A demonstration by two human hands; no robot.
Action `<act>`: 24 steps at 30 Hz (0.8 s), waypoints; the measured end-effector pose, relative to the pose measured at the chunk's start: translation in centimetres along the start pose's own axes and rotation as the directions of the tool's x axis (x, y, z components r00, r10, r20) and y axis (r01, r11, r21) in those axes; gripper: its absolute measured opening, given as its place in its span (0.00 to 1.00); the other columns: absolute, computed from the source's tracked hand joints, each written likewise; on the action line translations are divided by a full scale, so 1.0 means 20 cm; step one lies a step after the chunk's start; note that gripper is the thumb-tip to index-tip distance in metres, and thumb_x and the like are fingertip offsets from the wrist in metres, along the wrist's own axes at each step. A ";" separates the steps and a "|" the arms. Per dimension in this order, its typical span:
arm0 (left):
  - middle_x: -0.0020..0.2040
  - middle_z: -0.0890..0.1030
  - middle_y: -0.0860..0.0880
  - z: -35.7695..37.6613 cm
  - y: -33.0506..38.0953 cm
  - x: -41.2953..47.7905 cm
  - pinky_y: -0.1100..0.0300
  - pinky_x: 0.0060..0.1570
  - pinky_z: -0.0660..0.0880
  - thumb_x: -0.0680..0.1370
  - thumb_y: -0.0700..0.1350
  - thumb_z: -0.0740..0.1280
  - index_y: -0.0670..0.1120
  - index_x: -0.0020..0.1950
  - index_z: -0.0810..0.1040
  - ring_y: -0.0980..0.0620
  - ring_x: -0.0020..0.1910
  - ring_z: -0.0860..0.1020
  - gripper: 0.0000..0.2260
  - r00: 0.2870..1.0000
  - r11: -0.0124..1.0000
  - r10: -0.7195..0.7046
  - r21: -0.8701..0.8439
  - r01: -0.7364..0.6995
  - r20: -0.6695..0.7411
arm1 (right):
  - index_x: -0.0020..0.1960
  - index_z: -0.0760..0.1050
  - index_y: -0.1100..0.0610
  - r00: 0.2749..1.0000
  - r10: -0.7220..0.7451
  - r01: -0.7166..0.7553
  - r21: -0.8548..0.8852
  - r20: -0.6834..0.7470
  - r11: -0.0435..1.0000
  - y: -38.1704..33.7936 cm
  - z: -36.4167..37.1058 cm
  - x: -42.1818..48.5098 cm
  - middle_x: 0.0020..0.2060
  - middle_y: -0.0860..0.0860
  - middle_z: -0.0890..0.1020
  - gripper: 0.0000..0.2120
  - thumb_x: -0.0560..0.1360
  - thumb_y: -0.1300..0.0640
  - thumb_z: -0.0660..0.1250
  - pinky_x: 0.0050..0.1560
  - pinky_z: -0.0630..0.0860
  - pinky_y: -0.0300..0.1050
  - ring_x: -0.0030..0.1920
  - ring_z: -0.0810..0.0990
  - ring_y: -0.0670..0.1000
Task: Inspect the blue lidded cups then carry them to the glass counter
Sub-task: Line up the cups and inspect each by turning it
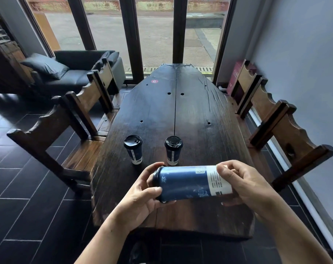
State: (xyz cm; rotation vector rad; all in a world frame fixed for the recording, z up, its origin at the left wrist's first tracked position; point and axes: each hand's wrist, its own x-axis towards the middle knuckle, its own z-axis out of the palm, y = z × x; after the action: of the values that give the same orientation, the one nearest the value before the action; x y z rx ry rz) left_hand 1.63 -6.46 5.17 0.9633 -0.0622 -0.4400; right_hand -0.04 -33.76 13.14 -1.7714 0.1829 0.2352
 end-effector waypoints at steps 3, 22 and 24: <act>0.68 0.78 0.45 -0.01 0.00 0.00 0.28 0.65 0.70 0.67 0.35 0.74 0.50 0.72 0.74 0.39 0.67 0.77 0.33 1.000 1.000 -0.014 -0.019 0.015 0.026 | 0.49 0.82 0.48 1.000 -0.029 0.029 -0.029 0.007 0.999 0.01 0.00 0.00 0.44 0.57 0.84 0.17 0.68 0.37 0.69 0.41 0.86 0.54 0.46 0.87 0.53; 0.63 0.82 0.39 0.03 0.03 0.03 0.51 0.36 0.84 0.76 0.58 0.67 0.53 0.66 0.80 0.35 0.48 0.83 0.20 0.948 0.947 -0.313 0.060 0.316 -0.060 | 0.62 0.76 0.36 0.967 -0.242 0.255 -0.247 0.081 0.935 0.09 -0.05 -0.02 0.52 0.40 0.84 0.22 0.69 0.34 0.69 0.51 0.84 0.48 0.52 0.85 0.47; 0.63 0.82 0.41 0.01 0.02 0.04 0.48 0.38 0.84 0.76 0.53 0.68 0.53 0.64 0.82 0.38 0.50 0.82 0.17 0.964 0.964 -0.256 0.051 0.260 -0.068 | 0.60 0.76 0.35 0.978 -0.199 0.208 -0.214 0.062 0.954 0.10 -0.06 -0.02 0.52 0.41 0.84 0.25 0.66 0.29 0.67 0.51 0.84 0.48 0.53 0.85 0.46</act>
State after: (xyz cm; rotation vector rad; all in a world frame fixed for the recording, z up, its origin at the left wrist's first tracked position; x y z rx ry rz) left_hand 2.35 -6.74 5.60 1.0480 0.1080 -0.6515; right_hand -0.90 -35.28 11.52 -1.9879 -0.0580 0.1448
